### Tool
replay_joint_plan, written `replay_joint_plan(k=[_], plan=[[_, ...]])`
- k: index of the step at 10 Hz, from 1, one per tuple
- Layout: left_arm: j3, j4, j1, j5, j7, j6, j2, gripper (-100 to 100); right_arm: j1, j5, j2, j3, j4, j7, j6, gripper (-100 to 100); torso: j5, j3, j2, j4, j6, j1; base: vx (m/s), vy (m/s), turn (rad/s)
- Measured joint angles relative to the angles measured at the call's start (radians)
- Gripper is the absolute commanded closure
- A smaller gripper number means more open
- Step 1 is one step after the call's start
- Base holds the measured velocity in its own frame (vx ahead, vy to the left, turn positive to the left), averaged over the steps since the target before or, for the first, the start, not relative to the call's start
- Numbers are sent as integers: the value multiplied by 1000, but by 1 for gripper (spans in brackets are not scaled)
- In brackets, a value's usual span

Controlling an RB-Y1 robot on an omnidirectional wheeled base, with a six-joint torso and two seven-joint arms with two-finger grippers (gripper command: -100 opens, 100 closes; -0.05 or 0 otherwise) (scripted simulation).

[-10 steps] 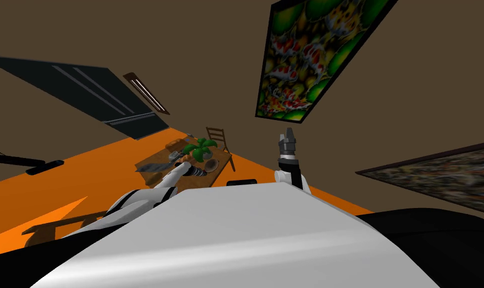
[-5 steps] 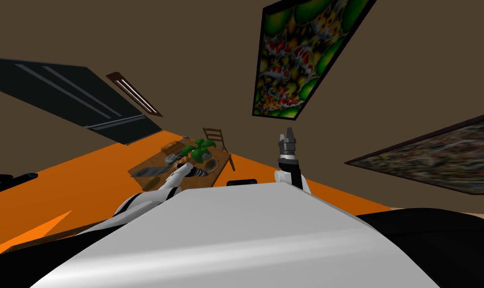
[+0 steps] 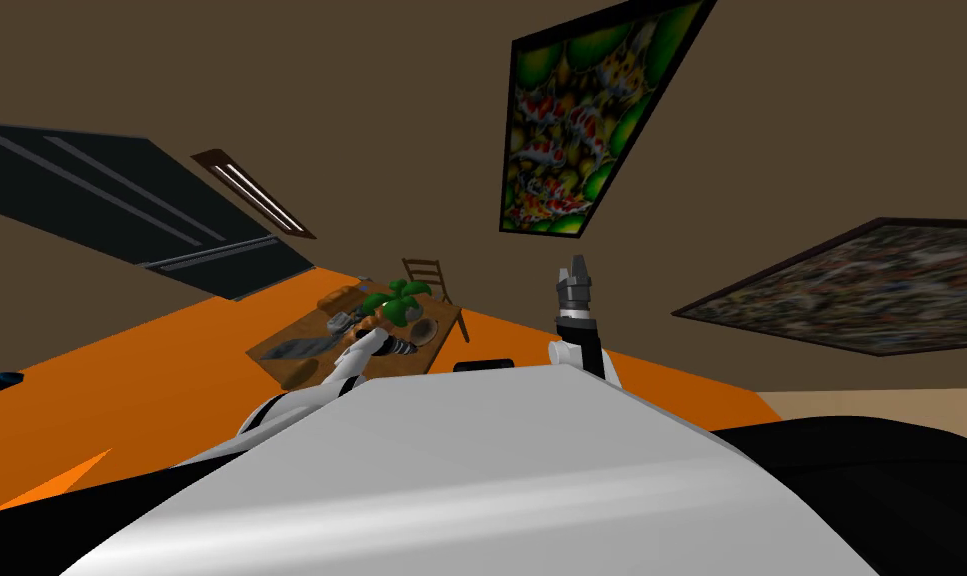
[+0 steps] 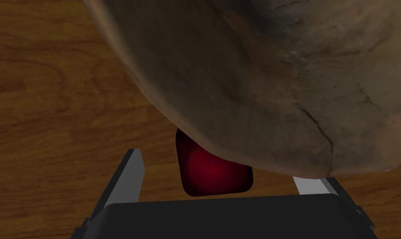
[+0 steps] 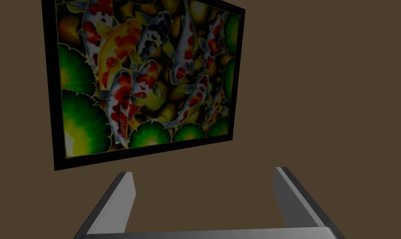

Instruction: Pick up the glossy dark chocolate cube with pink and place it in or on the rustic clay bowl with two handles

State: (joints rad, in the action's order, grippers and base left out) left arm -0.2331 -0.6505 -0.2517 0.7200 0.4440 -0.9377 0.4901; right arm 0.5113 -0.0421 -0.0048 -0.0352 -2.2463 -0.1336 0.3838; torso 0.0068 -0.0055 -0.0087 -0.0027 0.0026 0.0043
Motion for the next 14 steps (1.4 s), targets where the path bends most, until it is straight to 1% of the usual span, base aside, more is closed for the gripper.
replay_joint_plan(k=[4,5,6,7,9,14], plan=[[0,1,0,1,1,-1,0,100,0,0,0,0,0,0,0,0,0,-1,-2,-1,1,-1,0,0,0],[0,1,0,1,0,-1,0,0,0,0,0,0,0,0,0,0,0,-1,-2,-1,0,-1,0,0,0],[0,1,0,1,0,-1,0,100,0,0,0,0,0,0,0,0,0,-2,-2,-1,0,-1,23,-37,149],[19,6,-6,20,-6,-1,10,100,0,0,0,0,0,0,0,0,-1,-2,-4,-1,-1,-3,44,-67,194],[66,29,-21,71,-30,0,37,100,0,0,0,0,0,0,0,0,-1,-3,-5,-1,0,-6,54,-71,136],[182,62,-49,197,-80,-8,102,100,0,0,0,0,0,0,0,0,-1,-3,-5,-1,0,-5,42,-51,118]])
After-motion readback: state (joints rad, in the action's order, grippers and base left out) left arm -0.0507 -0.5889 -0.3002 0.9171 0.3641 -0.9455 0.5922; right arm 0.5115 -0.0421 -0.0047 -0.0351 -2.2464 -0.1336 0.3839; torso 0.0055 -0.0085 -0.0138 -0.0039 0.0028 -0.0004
